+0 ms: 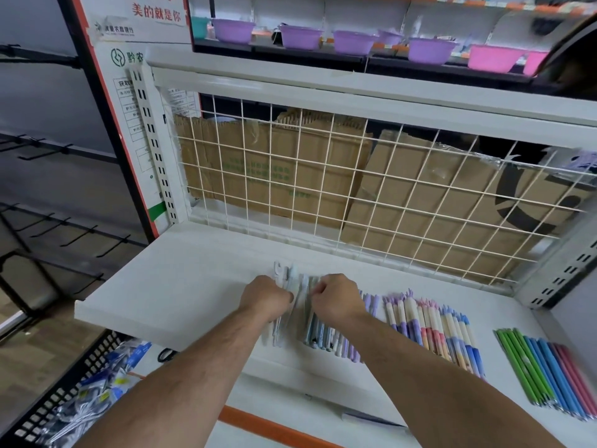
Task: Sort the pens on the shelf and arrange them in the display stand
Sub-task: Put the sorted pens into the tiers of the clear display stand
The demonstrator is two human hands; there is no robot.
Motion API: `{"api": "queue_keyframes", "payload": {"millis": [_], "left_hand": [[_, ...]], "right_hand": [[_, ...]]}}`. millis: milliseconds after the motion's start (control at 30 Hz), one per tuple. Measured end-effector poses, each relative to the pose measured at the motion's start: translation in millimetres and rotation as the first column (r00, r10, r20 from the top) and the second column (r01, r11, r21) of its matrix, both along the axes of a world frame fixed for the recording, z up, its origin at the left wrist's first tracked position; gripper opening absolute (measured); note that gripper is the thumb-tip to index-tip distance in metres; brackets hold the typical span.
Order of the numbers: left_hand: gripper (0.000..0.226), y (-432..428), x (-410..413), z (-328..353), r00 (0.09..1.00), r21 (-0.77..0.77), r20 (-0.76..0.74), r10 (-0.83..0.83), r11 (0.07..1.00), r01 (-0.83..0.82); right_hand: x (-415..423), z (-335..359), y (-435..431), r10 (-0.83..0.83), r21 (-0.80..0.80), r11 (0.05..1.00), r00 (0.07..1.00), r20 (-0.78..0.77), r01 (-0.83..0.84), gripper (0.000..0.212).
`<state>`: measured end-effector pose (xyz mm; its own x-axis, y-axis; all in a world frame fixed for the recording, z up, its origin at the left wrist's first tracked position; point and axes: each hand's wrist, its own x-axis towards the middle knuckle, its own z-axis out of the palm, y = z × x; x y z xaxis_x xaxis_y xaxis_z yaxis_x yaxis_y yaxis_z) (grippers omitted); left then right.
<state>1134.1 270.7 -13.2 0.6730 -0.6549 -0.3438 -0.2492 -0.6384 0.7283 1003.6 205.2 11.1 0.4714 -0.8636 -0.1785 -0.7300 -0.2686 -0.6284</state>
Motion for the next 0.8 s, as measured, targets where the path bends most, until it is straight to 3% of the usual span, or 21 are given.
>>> {"api": "queue_keyframes", "payload": {"millis": [133, 233, 400, 800], "left_hand": [[0.012, -0.5, -8.0, 1.6, 0.973, -0.133, -0.226, 0.044, 0.988, -0.076], [0.02, -3.3, -24.1, 4.4, 0.938, -0.207, -0.344, -0.035, 0.978, -0.039], [0.011, -13.2, -63.9, 16.9, 0.899, -0.334, -0.396, -0.187, 0.941, 0.048], [0.003, -39.6, -212.5, 63.3, 0.782, -0.459, -0.409, -0.469, 0.847, 0.268]], "right_hand": [[-13.9, 2.5, 4.2, -0.035, -0.003, 0.999, 0.997, 0.064, 0.036, 0.025], [-31.0, 5.0, 8.4, -0.055, -0.003, 0.998, 0.995, 0.085, 0.056, 0.024], [-73.7, 14.8, 11.3, -0.103, 0.018, 0.995, 0.979, 0.176, 0.101, 0.02], [-228.3, 47.5, 7.2, -0.232, 0.008, 0.97, 0.918, 0.32, 0.243, 0.008]]}}
